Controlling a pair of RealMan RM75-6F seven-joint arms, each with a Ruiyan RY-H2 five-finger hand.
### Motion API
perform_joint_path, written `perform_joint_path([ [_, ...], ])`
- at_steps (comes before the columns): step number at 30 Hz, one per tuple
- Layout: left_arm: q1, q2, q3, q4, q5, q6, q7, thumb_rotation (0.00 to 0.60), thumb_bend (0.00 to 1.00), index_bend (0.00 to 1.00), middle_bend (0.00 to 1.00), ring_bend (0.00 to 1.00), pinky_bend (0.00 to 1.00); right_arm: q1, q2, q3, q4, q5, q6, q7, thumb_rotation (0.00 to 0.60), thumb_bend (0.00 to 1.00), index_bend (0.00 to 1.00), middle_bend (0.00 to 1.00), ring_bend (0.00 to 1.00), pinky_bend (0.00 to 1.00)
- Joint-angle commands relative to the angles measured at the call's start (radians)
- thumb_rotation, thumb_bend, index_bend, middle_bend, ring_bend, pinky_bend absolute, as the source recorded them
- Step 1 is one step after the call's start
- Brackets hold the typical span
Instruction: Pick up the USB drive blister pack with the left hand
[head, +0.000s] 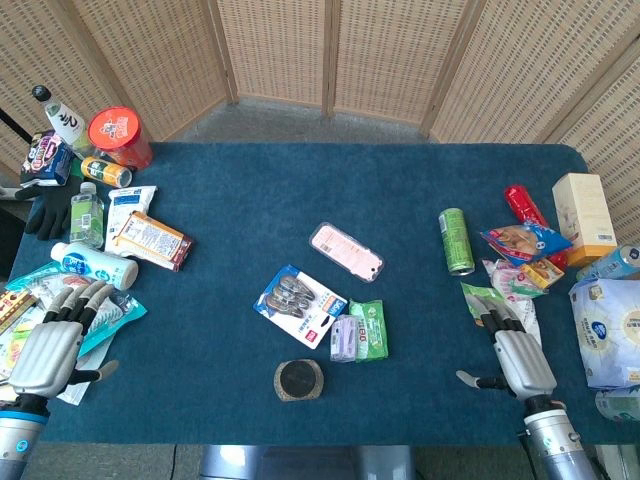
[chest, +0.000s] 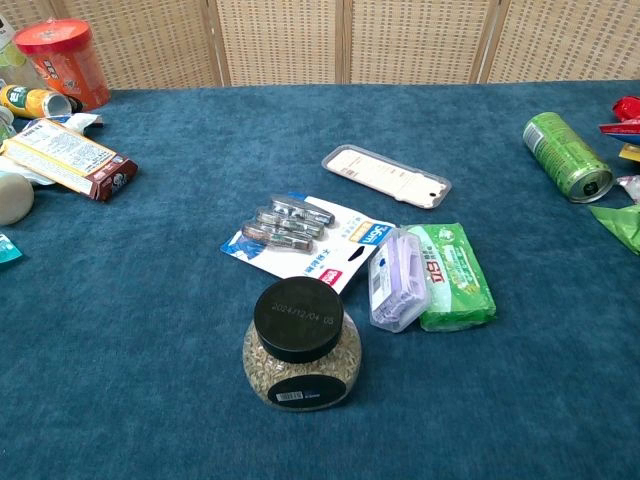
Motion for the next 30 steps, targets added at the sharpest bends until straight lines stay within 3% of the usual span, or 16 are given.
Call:
perform_joint_path([
  [1,-0.003,0.005,0.003,-0.002,-0.002,-0.01,0.0,0.6,0.2,0.01,0.05,0.0,0.0,0.002,-0.002,0.0,-0.003,0.001,-0.002,-0.005,0.6,0.1,0.0,0.0,0.0,0.0],
  [8,-0.024,0.013,-0.009,-0.005,-0.007,-0.035,0.003,0.6,0.2,0.01,0.05,0.0,0.0,0.004,0.001,-0.001,-0.01,-0.012,-0.002,0.01,0.6,0.1,0.0,0.0,0.0,0.0],
  [16,-0.12,-0.03,-0.068,0.017,-0.061,-0.129,0.053,0.6,0.2,0.01,0.05,0.0,0.0,-0.015,0.016,-0.01,-0.015,-0.019,0.022,0.02,0.6,0.1,0.0,0.0,0.0,0.0],
  [23,-0.254,-0.153,-0.116,0.124,-0.122,-0.261,0.141,0.6,0.21,0.0,0.02,0.0,0.0,-0.037,0.046,-0.018,-0.034,-0.036,0.056,0.027,0.6,0.1,0.0,0.0,0.0,0.0],
  [30,-0.387,-0.309,-0.154,0.279,-0.141,-0.4,0.099,0.6,0.21,0.0,0.0,0.0,0.0,-0.08,0.094,-0.024,-0.06,-0.056,0.126,0.031,0.6,0.1,0.0,0.0,0.0,0.0],
])
